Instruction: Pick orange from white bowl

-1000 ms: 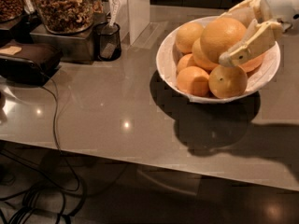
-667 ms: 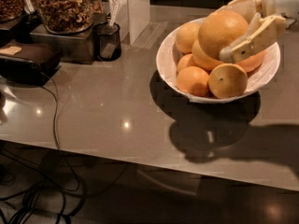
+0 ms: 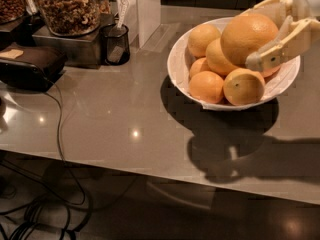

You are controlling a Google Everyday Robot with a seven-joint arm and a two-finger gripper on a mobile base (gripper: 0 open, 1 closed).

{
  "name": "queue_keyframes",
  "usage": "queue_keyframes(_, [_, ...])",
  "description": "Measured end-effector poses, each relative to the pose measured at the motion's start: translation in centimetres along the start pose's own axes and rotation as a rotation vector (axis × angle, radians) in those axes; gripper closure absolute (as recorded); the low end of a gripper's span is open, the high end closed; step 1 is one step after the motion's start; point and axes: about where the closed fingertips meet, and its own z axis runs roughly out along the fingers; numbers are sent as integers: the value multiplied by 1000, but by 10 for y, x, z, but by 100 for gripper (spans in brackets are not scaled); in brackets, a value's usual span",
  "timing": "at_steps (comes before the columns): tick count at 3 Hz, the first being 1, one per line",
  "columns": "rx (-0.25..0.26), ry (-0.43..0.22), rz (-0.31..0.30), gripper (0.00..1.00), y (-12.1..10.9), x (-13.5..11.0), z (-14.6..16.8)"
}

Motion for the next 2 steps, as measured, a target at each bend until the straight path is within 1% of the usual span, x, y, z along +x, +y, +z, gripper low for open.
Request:
queue_keyframes(1, [-52,28,45,100,-4,13,24])
queue_keyframes(2, [-49,26,44,100,-6,12,25])
